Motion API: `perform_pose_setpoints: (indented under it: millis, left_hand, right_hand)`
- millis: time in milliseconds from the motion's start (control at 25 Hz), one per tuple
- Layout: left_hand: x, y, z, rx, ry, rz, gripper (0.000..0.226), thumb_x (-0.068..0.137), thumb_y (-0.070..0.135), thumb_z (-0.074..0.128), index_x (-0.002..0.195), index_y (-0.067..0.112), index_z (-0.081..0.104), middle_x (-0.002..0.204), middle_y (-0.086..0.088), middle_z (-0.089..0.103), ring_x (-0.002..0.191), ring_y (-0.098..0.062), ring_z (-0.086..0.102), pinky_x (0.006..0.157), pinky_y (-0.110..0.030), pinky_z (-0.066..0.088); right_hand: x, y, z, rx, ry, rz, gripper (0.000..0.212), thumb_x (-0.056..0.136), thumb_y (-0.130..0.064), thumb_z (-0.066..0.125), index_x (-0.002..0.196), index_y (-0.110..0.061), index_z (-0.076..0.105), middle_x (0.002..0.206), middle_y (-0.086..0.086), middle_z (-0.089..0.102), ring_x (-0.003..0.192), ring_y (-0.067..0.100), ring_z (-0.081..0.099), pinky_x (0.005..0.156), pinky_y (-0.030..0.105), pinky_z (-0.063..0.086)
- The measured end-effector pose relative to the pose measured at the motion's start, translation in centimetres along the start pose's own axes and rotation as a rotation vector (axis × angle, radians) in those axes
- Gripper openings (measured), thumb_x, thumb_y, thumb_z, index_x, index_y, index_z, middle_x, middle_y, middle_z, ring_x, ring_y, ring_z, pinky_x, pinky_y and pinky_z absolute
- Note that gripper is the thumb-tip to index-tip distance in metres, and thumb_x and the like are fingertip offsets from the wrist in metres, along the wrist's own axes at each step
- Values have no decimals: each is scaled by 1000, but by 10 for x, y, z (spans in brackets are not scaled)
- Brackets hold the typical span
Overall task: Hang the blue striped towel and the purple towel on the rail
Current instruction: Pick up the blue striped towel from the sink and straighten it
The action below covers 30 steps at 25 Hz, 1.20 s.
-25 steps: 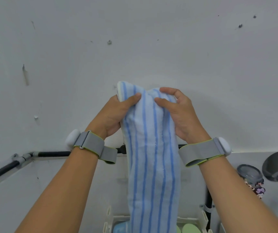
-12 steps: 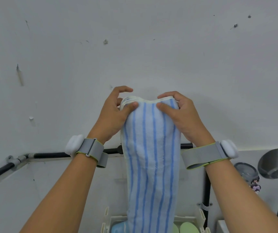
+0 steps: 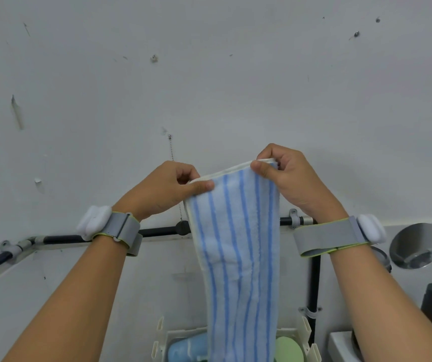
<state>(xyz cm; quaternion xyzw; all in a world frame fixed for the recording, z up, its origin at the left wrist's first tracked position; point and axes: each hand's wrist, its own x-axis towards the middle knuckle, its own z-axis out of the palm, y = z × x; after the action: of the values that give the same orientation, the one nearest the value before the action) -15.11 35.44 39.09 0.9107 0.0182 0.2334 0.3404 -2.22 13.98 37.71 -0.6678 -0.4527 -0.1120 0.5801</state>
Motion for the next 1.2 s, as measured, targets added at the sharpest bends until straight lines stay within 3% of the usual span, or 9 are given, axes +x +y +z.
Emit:
perform_pose_setpoints:
  millis: [240,400,480,640,760,840,960,1080,1200]
  left_hand:
    - [0,-2,11,99,139,131,44,89,42,66,64,9,52,57,4,50,50,-5,38,51,-15,32]
    - [2,-7,21,139,138,171,41,88,41,67,68,8,54,60,7,52,52,-4,40,52,-15,35]
    - [4,-9,23,153,130,159,38,85,41,71,69,10,54,64,3,54,56,-8,43,55,-18,36]
    - [5,-9,22,111,56,78,32,74,38,82,78,18,57,68,3,61,58,-10,49,55,-15,38]
    - [8,-8,22,-13,88,60,27,79,39,78,95,21,67,84,0,73,73,-12,65,68,-21,49]
    - [7,-9,25,-70,108,52,26,86,41,70,91,15,71,85,1,73,75,-10,64,71,-25,50]
    - [5,-12,34,-100,44,26,34,95,43,57,85,11,62,77,3,62,69,-11,56,68,-29,46]
    - [7,-5,34,-284,186,80,25,96,38,58,82,17,59,67,9,62,58,-8,56,55,-23,45]
    - [8,-4,41,-408,224,72,23,93,35,63,85,14,64,74,1,67,64,-13,61,60,-27,49]
  right_hand:
    - [-9,3,-24,-113,-321,152,23,91,-25,65,74,-11,62,75,10,60,73,17,55,75,41,51]
    - [-9,10,-31,-315,-229,175,32,79,-48,67,72,-17,67,81,23,70,69,23,61,81,55,56]
    - [-10,13,-29,-350,-207,184,27,81,-42,68,72,-17,68,81,16,72,70,26,69,78,52,59]
    - [-9,17,-28,-308,-164,209,19,90,-22,67,73,-12,67,78,4,71,69,21,73,69,28,59]
    - [-6,15,-25,-226,-121,158,13,90,-19,67,78,-14,67,81,8,70,72,22,68,61,29,58]
    - [-5,15,-22,-185,-82,137,9,90,-15,66,81,-16,65,84,11,70,74,22,65,60,31,57]
    - [-4,12,-20,-82,-80,118,9,89,-9,66,92,-17,64,82,16,64,74,21,61,63,33,54]
    - [-5,9,-19,200,77,140,30,87,-23,70,116,-18,61,87,8,69,81,19,66,70,33,55]
    - [-34,23,-4,490,-196,419,39,83,-30,67,117,-11,67,110,8,76,98,22,74,82,37,61]
